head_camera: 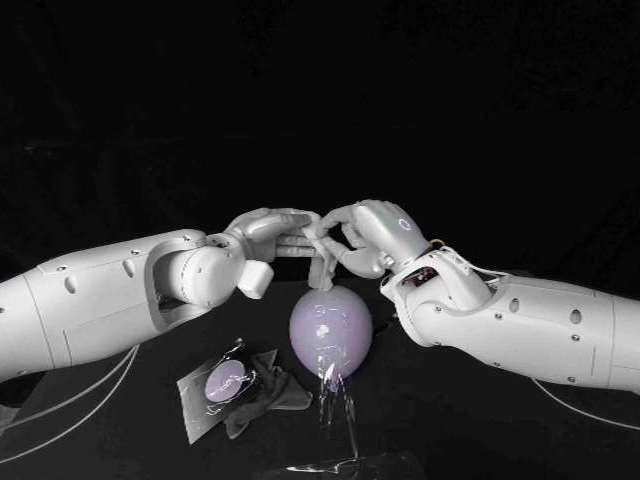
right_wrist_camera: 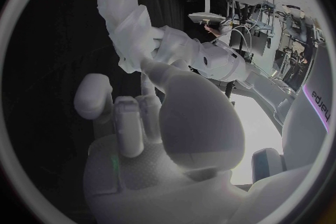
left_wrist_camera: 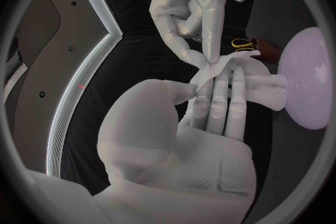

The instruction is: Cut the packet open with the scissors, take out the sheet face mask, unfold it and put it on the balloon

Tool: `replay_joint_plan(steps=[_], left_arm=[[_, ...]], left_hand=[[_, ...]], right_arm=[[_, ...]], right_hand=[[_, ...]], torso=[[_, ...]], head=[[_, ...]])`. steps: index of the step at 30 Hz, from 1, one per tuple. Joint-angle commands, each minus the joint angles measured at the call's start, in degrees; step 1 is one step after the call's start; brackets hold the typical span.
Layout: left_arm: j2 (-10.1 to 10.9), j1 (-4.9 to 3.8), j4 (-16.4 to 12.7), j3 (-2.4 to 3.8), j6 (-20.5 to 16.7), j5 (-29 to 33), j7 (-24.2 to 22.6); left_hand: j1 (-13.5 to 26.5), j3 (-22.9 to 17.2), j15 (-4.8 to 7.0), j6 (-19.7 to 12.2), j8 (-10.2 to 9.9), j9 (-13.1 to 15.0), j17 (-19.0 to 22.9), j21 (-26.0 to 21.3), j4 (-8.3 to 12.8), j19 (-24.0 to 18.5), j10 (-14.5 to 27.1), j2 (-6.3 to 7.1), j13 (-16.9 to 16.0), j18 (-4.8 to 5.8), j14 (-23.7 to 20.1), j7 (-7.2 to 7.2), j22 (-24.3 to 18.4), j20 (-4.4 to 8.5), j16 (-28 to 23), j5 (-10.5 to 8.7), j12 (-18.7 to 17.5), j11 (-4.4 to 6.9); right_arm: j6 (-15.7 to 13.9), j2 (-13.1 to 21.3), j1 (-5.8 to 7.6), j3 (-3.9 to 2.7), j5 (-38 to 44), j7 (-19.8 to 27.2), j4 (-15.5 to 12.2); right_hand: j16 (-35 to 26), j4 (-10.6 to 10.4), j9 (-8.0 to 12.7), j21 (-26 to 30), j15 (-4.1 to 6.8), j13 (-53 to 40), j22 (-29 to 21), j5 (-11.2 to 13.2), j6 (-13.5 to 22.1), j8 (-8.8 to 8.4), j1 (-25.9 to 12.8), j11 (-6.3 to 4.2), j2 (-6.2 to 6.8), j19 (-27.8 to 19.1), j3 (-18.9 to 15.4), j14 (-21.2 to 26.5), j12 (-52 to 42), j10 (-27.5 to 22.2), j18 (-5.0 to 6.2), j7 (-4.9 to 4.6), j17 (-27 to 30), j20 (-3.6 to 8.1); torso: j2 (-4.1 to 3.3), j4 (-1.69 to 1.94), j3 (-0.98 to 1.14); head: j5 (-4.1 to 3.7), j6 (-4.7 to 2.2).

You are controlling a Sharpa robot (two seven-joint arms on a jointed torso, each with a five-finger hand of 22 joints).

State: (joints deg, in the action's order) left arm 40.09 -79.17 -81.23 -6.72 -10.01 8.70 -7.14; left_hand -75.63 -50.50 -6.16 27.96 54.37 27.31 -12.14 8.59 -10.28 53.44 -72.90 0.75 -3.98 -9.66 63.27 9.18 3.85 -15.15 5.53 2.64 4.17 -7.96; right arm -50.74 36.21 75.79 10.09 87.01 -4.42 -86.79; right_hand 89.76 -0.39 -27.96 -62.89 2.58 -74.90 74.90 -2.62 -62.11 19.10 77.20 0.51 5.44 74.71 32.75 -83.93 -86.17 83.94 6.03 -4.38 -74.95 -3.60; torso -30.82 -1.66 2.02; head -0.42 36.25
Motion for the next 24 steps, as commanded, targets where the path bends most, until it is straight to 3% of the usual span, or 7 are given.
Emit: replay_joint_plan(steps=[1, 11, 17, 20, 21, 24], left_arm=[[-0.1, -0.14, 0.1, 0.13, 0.7, -0.1, -1.1], [-0.2, -0.13, 0.5, 0.13, 0.6, -0.1, -1.3], [-0.1, -0.13, 0.6, 0.13, 0.7, -0.1, -1.3], [-0.1, -0.13, 0.5, 0.13, 0.7, -0.1, -1.3], [-0.1, -0.13, 0.5, 0.13, 0.7, -0.1, -1.3], [-0.1, -0.13, 0.5, 0.13, 0.8, -0.1, -1.3]], left_hand=[[-0.1, -0.1, -0.07, 0.5, 2.6, 4.6, 0.0, -0.1, 0.4, -0.1, -0.2, -0.02, 0.1, -0.89, 0.3, 2.88, 0.1, -0.07, 0.1, 0.15, 0.3, -0.02], [-0.1, -0.1, -0.06, 0.5, 2.6, 4.6, 0.0, -0.1, 0.4, -0.1, -0.2, -0.02, 0.1, -0.88, 0.3, 2.88, 0.1, -0.08, 0.1, 0.15, 0.3, -0.01], [-0.1, -0.1, -0.06, 0.5, 2.6, 4.6, 0.0, -0.2, 0.4, -0.1, -0.2, -0.02, 0.2, -0.87, 0.3, 2.88, 0.0, -0.09, 0.1, 0.15, 0.2, -0.01], [-0.2, -0.1, -0.06, 0.5, 2.6, 4.6, 0.0, -0.2, 0.4, -0.1, -0.2, -0.01, 0.2, -0.87, 0.3, 2.87, 0.0, -0.09, 0.1, 0.15, 0.2, -0.01], [-0.2, -0.1, -0.06, 0.5, 2.6, 4.6, 0.0, -0.2, 0.4, -0.1, -0.2, -0.01, 0.2, -0.87, 0.3, 2.87, 0.0, -0.09, 0.1, 0.15, 0.2, -0.01], [-0.2, -0.1, -0.06, 0.5, 2.6, 4.6, 0.0, -0.2, 0.4, -0.1, -0.2, -0.01, 0.2, -0.87, 0.3, 2.87, 0.0, -0.09, 0.1, 0.15, 0.2, -0.01]], right_arm=[[2.1, 0.5, -0.07, 0.01, 0.1, 0.4, -1.2], [5.4, 3.5, -0.60, 0.08, -0.5, 1.3, -7.2], [5.9, 4.1, -0.94, 0.13, -2.0, 2.8, -8.6], [5.1, 4.3, -1.02, 0.15, -3.9, 3.7, -8.8], [4.5, 4.4, -1.04, 0.15, -4.2, 3.8, -8.9], [1.2, 4.9, -1.11, 0.16, -4.8, 4.2, -8.6]], right_hand=[[0.2, 0.0, -0.7, -0.5, 0.49, -12.4, 1.7, -0.2, -0.3, 0.46, -0.1, -0.53, 0.81, 0.5, 0.4, -6.1, -0.3, 4.6, -0.26, 0.14, -15.0, 0.07], [0.2, 0.0, -0.9, -0.7, 0.56, -12.7, 1.9, -0.2, -0.4, 0.77, -0.2, -0.60, 0.87, 0.7, 0.7, -6.1, -0.6, 4.7, -0.32, 0.22, -15.0, 0.14], [0.2, 0.0, -1.0, 0.1, 0.57, -12.2, 1.5, -0.2, -0.2, 0.78, -0.3, -0.60, 0.91, 0.2, 0.7, -6.1, 0.0, 4.5, -0.14, 0.20, -15.0, 0.17], [0.2, -0.3, -1.0, 1.5, 0.44, -11.6, 0.9, -0.2, 1.7, 0.16, -1.0, -0.37, 1.41, -0.6, 0.2, -6.1, 0.9, 4.1, 0.09, -0.14, -15.0, 0.21], [-0.2, -1.1, -0.6, 2.8, 0.16, -10.9, 0.2, -0.1, 3.4, -0.85, -2.2, 0.12, 1.82, -1.4, -0.5, -5.7, 1.9, 3.6, 0.31, -0.77, -14.0, 0.15], [-0.8, -1.9, -0.2, 3.9, -0.41, -10.0, -0.2, -0.1, 5.0, -2.01, -3.1, 0.80, 2.46, -2.1, -1.6, -5.2, 3.3, 2.9, 0.35, -1.52, -12.9, -0.24]], torso=[[0.02, -0.02, 0.00], [0.02, -0.02, 0.01], [0.02, -0.05, 0.03], [0.01, 0.00, 0.02], [-0.01, 0.01, 0.01], [-0.04, 0.01, -0.02]], head=[[0.03, 0.04], [0.07, 0.06], [0.09, -0.03], [0.12, -0.08], [0.13, -0.10], [0.13, -0.25]])
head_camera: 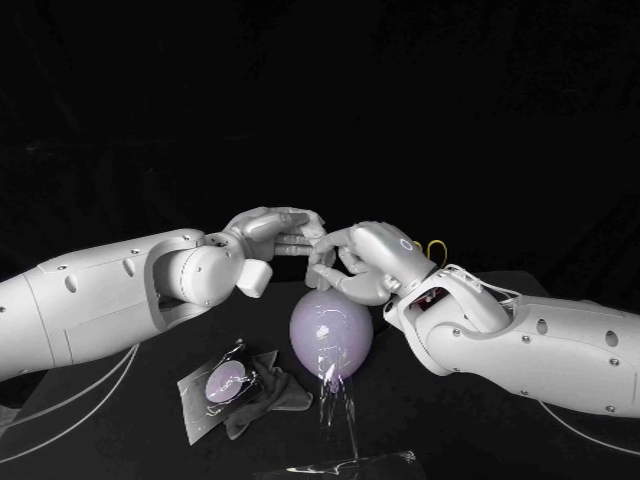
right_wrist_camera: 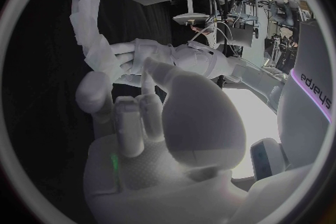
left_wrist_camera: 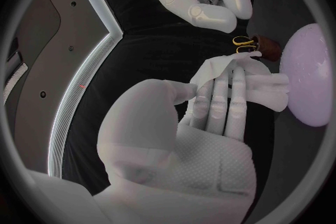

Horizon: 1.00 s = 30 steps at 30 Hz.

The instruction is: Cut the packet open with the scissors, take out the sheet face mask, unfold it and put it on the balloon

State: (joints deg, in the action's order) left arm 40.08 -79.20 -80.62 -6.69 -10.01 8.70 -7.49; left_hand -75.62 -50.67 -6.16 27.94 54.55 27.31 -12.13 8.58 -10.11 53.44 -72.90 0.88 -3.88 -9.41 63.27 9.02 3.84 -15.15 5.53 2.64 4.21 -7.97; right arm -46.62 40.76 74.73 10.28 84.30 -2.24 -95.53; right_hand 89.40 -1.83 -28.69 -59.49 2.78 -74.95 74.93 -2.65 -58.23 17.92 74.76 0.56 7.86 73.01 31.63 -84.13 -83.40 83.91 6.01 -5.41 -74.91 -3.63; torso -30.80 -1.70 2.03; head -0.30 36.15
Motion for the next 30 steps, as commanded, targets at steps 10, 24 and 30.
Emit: replay_joint_plan(steps=[10, 24, 30], left_arm=[[0.1, -0.09, -0.3, 0.10, 1.1, -0.1, -0.9], [0.1, -0.09, -0.7, 0.11, 1.2, -0.9, -0.5], [0.0, -0.09, -0.8, 0.11, 0.8, -1.5, 0.0]], left_hand=[[-0.2, 0.1, -0.06, 0.5, 2.4, 4.6, 0.0, -0.2, 0.3, -0.1, -0.3, -0.14, 0.1, -1.12, 0.4, 3.03, 0.1, -0.10, 0.1, 0.14, 0.2, 0.00], [-0.2, 0.1, 0.49, 0.2, 2.5, 4.2, -0.4, 0.7, 0.6, 1.5, 0.6, -0.26, 0.2, -1.23, 3.2, 3.16, 0.3, 0.58, 1.3, 0.15, -0.6, -0.09], [-0.2, 0.1, 0.62, 0.3, 2.6, 4.1, -0.5, 0.7, 0.7, 1.6, 0.2, -0.23, 0.1, -1.19, 3.6, 3.05, 0.3, 0.65, 1.5, 0.14, -0.4, 0.05]], right_arm=[[-9.4, 0.1, -0.16, -0.04, 2.1, 0.8, 3.7], [-11.2, -3.1, -0.29, -0.12, 7.1, 0.5, 8.6], [-11.3, -4.3, -0.34, -0.14, 8.1, 0.7, 9.6]], right_hand=[[-0.8, -0.4, 1.1, 1.1, -1.28, -9.5, -0.4, -0.1, 2.1, -2.19, -0.1, 1.51, 0.65, -0.7, -1.1, -4.8, 1.4, 2.4, 0.43, -1.32, -12.3, -0.82], [-0.9, -0.3, 1.3, 1.9, -1.44, -9.2, -0.7, -0.1, 2.1, -2.54, 0.3, 1.64, 0.83, -1.2, -1.2, -4.6, 1.8, 2.1, 0.57, -1.44, -12.0, -1.00], [-1.0, -0.2, 1.4, 2.5, -1.56, -9.0, -0.9, -0.1, 2.2, -2.88, 0.5, 1.78, 1.12, -1.5, -1.3, -4.5, 2.1, 1.9, 0.69, -1.60, -11.7, -1.14]], torso=[[-0.06, 0.04, 0.04], [-0.05, 0.07, -0.01], [-0.03, 0.06, -0.02]], head=[[0.19, -0.11], [0.13, 0.13], [0.19, 0.21]])
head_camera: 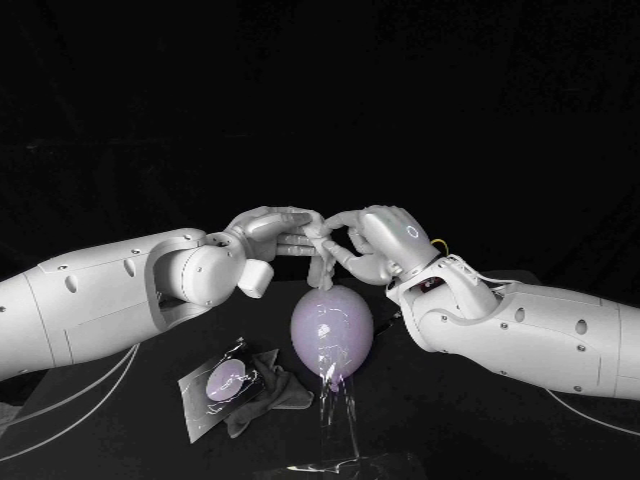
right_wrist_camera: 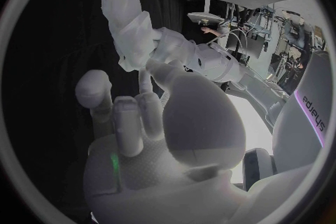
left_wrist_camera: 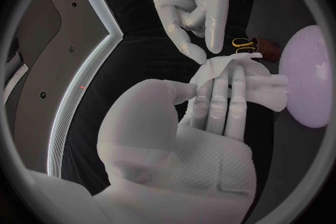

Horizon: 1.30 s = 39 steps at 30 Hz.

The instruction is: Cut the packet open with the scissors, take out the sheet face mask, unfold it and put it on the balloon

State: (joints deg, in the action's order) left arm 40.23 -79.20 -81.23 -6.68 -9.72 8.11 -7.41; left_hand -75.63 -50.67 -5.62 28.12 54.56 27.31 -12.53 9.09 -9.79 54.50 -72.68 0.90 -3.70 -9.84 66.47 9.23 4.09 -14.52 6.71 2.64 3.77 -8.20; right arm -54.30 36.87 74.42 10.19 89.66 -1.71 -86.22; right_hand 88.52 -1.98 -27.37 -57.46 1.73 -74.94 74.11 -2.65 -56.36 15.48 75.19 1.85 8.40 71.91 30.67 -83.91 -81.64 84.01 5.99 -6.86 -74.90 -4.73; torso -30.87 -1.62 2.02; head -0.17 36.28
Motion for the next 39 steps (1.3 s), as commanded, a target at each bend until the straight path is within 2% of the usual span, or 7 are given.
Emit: replay_joint_plan(steps=[1, 10, 16, 25, 33, 39], left_arm=[[-0.1, -0.10, -0.2, 0.10, 0.5, -1.0, 0.0], [0.0, -0.10, -0.5, 0.10, -0.2, -1.5, 0.7], [0.0, -0.10, -0.6, 0.11, -0.7, -1.6, 0.7], [0.0, -0.10, -0.8, 0.13, -1.0, -2.1, 0.9], [0.0, -0.10, -0.8, 0.16, -1.2, -2.3, 1.2], [0.0, -0.10, -0.8, 0.18, -1.3, -2.3, 1.2]], left_hand=[[-0.2, 0.1, 0.08, 0.1, 2.6, 4.1, -0.1, 0.2, 0.3, 0.5, 0.0, -0.25, -0.1, -0.75, 0.4, 2.84, 0.1, 0.03, 0.3, 0.14, 0.0, 0.27], [-0.2, 0.2, 0.26, 0.3, 2.8, 3.9, 0.0, 0.1, 0.7, 0.4, -1.2, -0.18, -0.2, -0.70, 0.5, 2.57, 0.0, 0.06, 0.2, 0.13, 0.3, 0.62], [0.1, 0.0, -0.13, 0.6, 3.0, 3.6, 0.5, -0.4, 1.1, -0.4, -2.3, -0.10, -0.2, -0.62, -1.5, 2.43, -0.2, -0.25, -1.0, 0.16, 0.3, 0.69], [0.3, 0.0, -0.25, 0.8, 3.1, 3.5, 0.6, -0.6, 1.2, -0.8, -2.6, -0.06, -0.1, -0.59, -2.0, 2.43, -0.2, -0.42, -1.4, 0.16, 0.2, 0.68], [0.8, 0.0, -0.55, 1.0, 3.3, 3.3, 1.0, -0.8, 1.2, -1.1, -3.8, -0.04, -0.2, -0.66, -3.4, 2.29, -0.2, -0.65, -2.3, 0.16, 0.5, 0.82], [0.9, -0.1, -0.58, 1.1, 3.3, 3.2, 1.1, -0.8, 1.3, -1.2, -4.2, -0.06, -0.3, -0.67, -3.7, 2.25, -0.2, -0.68, -2.4, 0.16, 0.6, 0.88]], right_arm=[[-3.7, -0.5, -0.04, -0.06, 2.9, 0.3, 0.4], [-4.0, -1.3, -0.08, -0.08, 4.6, 0.6, 1.5], [-3.9, -1.6, -0.08, -0.08, 5.8, -0.4, 2.0], [-3.8, -1.8, -0.08, -0.08, 6.9, -1.4, 2.7], [-3.9, -1.9, -0.10, -0.08, 6.9, -1.2, 2.8], [-4.0, -2.0, -0.11, -0.08, 6.9, -1.0, 2.8]], right_hand=[[-0.2, 0.0, 0.2, 0.6, -0.55, -9.0, -0.1, -0.1, 0.4, -0.54, 0.1, 0.52, 0.64, -0.5, -0.4, -4.6, 0.4, 1.8, 0.73, -0.20, -11.6, -0.07], [-1.0, 0.0, 0.8, 3.5, -1.18, -7.8, -1.3, -0.1, 1.6, -2.07, 0.5, 1.23, 1.60, -2.2, -0.9, -3.9, 2.2, 0.6, 1.20, -1.00, -10.1, -0.60], [-1.1, 0.0, 1.0, 3.9, -1.38, -7.6, -1.4, -0.1, 1.6, -2.39, 0.6, 1.42, 2.19, -2.5, -1.3, -3.7, 2.6, 0.3, 1.25, -1.16, -9.8, -0.81], [-1.1, 0.0, 1.0, 4.0, -1.47, -7.6, -1.3, -0.1, 1.2, -2.46, 0.7, 1.45, 2.62, -2.6, -1.7, -3.7, 2.7, 0.2, 1.28, -1.14, -9.9, -0.96], [-0.7, -0.8, 0.8, 2.9, -1.21, -8.2, -0.7, -0.1, -0.8, -1.90, 0.9, 1.02, 1.37, -1.9, -1.6, -4.1, 1.7, 0.8, 1.20, -0.55, -10.7, -1.00], [-0.2, -1.3, 0.2, 1.8, -0.50, -8.9, 0.0, -0.1, -3.6, -0.53, 1.6, 0.02, -0.62, -1.1, -1.1, -4.5, 0.7, 1.4, 1.08, 0.73, -11.5, -0.63]], torso=[[0.04, -0.02, 0.00], [0.02, -0.01, -0.02], [0.01, -0.01, -0.01], [0.03, -0.05, 0.00], [0.02, -0.01, -0.02], [0.03, -0.03, -0.03]], head=[[0.09, 0.11], [0.20, 0.14], [0.17, 0.20], [0.22, 0.26], [0.16, 0.29], [0.12, 0.30]])
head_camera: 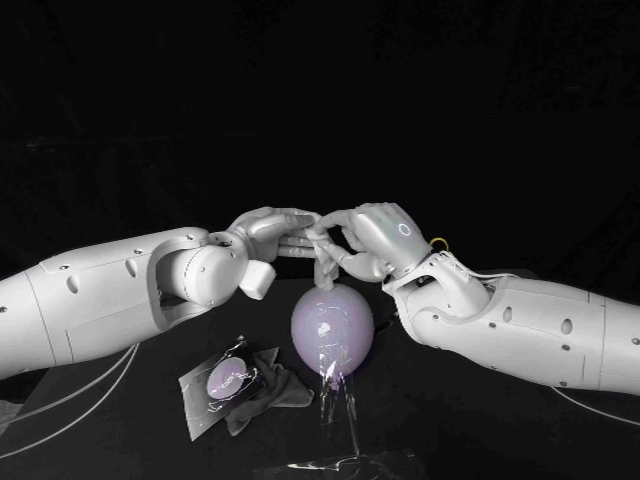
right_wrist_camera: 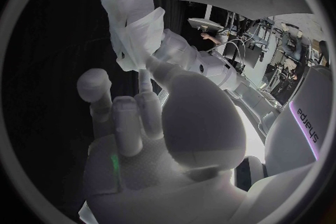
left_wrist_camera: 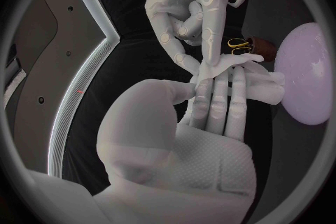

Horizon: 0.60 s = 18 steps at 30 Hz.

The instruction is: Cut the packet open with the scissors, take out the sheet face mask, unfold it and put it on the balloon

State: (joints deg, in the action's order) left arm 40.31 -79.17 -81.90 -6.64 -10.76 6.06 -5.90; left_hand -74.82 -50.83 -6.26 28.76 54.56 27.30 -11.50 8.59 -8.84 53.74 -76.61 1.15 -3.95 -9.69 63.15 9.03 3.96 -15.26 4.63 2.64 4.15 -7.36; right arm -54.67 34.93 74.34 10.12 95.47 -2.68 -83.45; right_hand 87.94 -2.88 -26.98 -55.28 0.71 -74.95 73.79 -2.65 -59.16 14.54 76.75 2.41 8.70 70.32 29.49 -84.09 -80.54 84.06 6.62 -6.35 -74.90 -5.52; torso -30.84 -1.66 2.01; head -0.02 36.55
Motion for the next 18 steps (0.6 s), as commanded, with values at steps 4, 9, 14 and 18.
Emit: replay_joint_plan(steps=[4, 9, 14, 18], left_arm=[[-0.1, -0.13, -0.1, 0.14, -0.2, -0.3, -0.2], [-0.1, -0.13, -0.1, 0.14, -0.1, -0.3, -0.1], [-0.1, -0.13, 0.0, 0.15, 0.0, -0.3, -0.1], [-0.1, -0.13, 0.1, 0.15, 0.0, -0.3, -0.1]], left_hand=[[0.1, 0.1, 0.05, 0.4, 3.3, 3.2, 0.1, -0.3, 0.3, -0.4, -0.3, -0.32, 0.0, -0.83, -0.4, 2.44, 0.0, 0.05, -0.4, 0.16, 0.2, 0.04], [0.1, 0.1, 0.05, 0.4, 3.3, 3.2, 0.1, -0.3, 0.3, -0.4, -0.3, -0.32, 0.0, -0.83, -0.4, 2.44, 0.0, 0.05, -0.4, 0.16, 0.2, 0.04], [0.2, 0.1, 0.04, 0.4, 3.3, 3.2, 0.1, -0.3, 0.3, -0.4, -0.3, -0.31, 0.0, -0.83, -0.4, 2.43, 0.0, 0.05, -0.4, 0.16, 0.2, 0.04], [0.2, 0.1, 0.02, 0.4, 3.3, 3.2, 0.1, -0.3, 0.4, -0.4, -0.3, -0.31, 0.0, -0.84, -0.5, 2.43, 0.0, 0.05, -0.5, 0.16, 0.2, 0.04]], right_arm=[[-3.6, -0.1, -0.04, -0.01, 1.1, 0.3, 0.0], [-3.6, -0.1, -0.05, -0.01, 1.1, 0.6, 0.0], [-3.7, -0.1, -0.05, -0.01, 1.0, 1.0, -0.1], [-3.7, 0.1, -0.05, -0.01, 0.9, 1.3, -0.4]], right_hand=[[0.6, -0.5, -0.6, -1.1, 1.07, -9.1, 0.7, -0.1, -1.8, 1.18, 0.7, -1.21, -2.06, 1.1, 0.3, -4.5, -0.8, 1.7, 0.33, 1.01, -12.0, 0.56], [0.9, -1.3, -1.3, -2.1, 1.57, -9.6, 1.3, -0.1, -1.8, 1.85, 0.8, -1.65, -4.25, 1.8, 0.8, -4.8, -1.5, 2.2, 0.11, 1.38, -12.6, 1.07], [1.1, -1.4, -1.5, -2.7, 1.69, -9.9, 1.6, -0.1, -1.9, 2.19, 0.9, -1.76, -4.73, 2.2, 1.1, -5.0, -2.0, 2.5, -0.02, 1.49, -13.0, 1.24], [1.2, -1.5, -1.7, -3.1, 1.74, -10.2, 1.8, -0.1, -1.9, 2.37, 0.9, -1.81, -4.91, 2.5, 1.3, -5.1, -2.4, 2.7, -0.11, 1.54, -13.2, 1.31]], torso=[[0.03, 0.03, -0.01], [0.01, 0.02, 0.00], [0.00, 0.01, 0.01], [0.02, -0.01, 0.04]], head=[[-0.07, 0.00], [-0.07, 0.05], [-0.10, 0.08], [-0.09, 0.10]])
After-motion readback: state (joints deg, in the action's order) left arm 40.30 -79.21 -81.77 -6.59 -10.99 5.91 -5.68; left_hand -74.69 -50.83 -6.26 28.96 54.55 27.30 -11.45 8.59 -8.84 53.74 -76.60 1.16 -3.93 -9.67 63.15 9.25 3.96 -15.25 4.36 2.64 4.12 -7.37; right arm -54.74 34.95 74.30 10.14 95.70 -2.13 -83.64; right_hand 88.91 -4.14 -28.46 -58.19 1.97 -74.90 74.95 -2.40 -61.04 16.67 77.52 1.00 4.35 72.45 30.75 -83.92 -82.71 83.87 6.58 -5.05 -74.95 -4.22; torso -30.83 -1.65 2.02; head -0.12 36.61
